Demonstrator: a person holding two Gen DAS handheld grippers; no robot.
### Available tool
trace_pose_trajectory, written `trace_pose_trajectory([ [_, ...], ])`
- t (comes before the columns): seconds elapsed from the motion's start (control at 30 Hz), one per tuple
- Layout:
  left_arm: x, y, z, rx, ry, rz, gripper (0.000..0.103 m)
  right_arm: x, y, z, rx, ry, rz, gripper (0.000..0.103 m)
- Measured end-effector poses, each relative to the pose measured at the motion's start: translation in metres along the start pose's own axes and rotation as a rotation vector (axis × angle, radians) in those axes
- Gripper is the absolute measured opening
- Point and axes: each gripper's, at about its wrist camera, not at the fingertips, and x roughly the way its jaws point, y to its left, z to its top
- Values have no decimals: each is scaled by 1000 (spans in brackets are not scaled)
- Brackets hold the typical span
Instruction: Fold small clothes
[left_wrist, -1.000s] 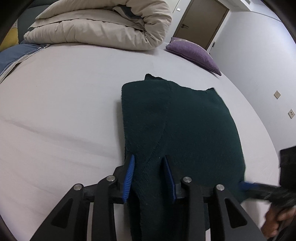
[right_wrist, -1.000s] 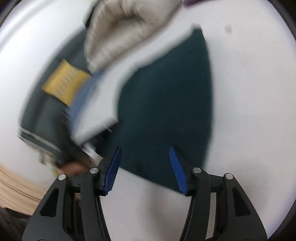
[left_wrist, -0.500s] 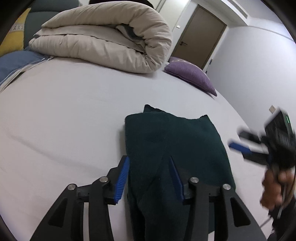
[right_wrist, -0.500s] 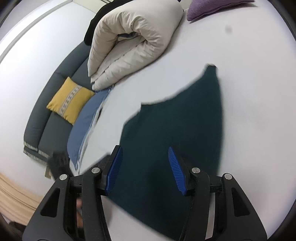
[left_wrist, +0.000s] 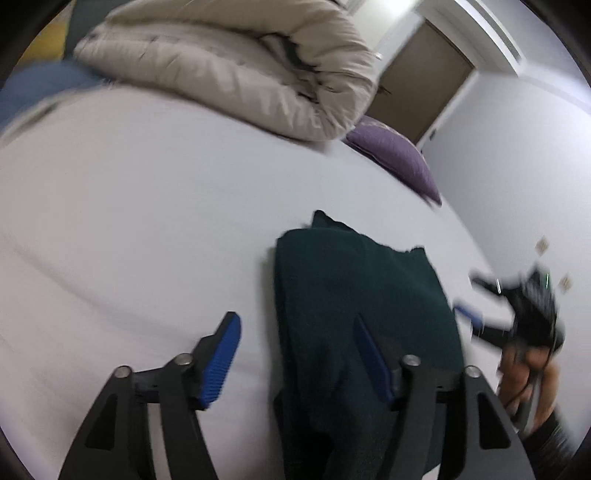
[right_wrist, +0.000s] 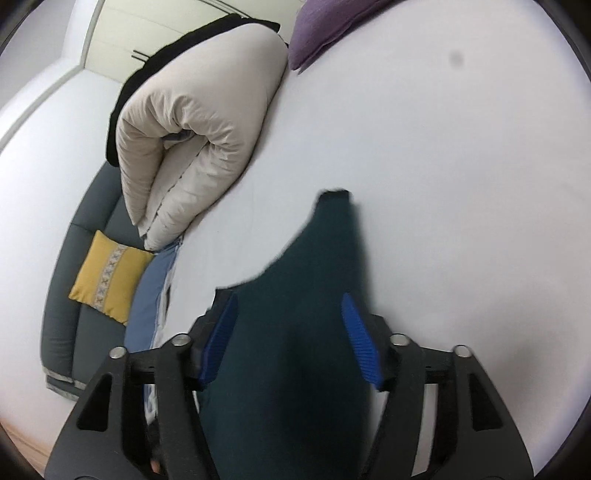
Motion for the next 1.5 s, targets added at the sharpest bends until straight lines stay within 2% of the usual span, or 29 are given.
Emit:
trace_pose_trajectory([
  [0.13, 16, 22, 0, -115, 94, -96, 69, -26, -20, -27, 15, 76, 26, 66],
  [0.23, 34, 24, -6, -174, 183, -204, 76, -35, -42, -58, 64, 131, 54, 66],
  [0.37, 42, 19, -8, -182, 215, -237, 82, -29, -51, -81, 78, 190, 81, 65],
  [0.5, 50, 24, -6, -241, 242, -299, 83, -21, -47, -94, 109, 230, 158, 66],
  [0.7, 61, 20, -1, -253, 281, -348, 82, 6, -31, -101, 73, 252, 114, 66],
  [0.8, 64, 19, -1, -261, 298, -370, 69, 17, -22, -103, 70, 253, 90, 67],
  [0.87, 69, 22, -4, -282, 324, -381, 45, 23, -16, -103, 63, 253, 79, 67],
  [0.93, 74, 28, -9, -314, 336, -389, 34, 24, -11, -106, 49, 252, 57, 64],
  [0.97, 75, 30, -10, -332, 334, -399, 30, 25, -8, -107, 38, 251, 43, 59],
  [1.1, 70, 23, -10, -310, 320, -384, 28, 17, -4, -112, -2, 234, 3, 46],
  [1.17, 67, 21, -10, -306, 315, -382, 27, 11, -1, -114, -20, 224, -6, 43],
  [1.3, 58, 12, -6, -280, 301, -382, 26, 0, 17, -115, -80, 204, -26, 40],
  [1.5, 30, -27, -16, -158, 283, -380, 26, -30, 30, -123, -87, 192, 3, 39],
])
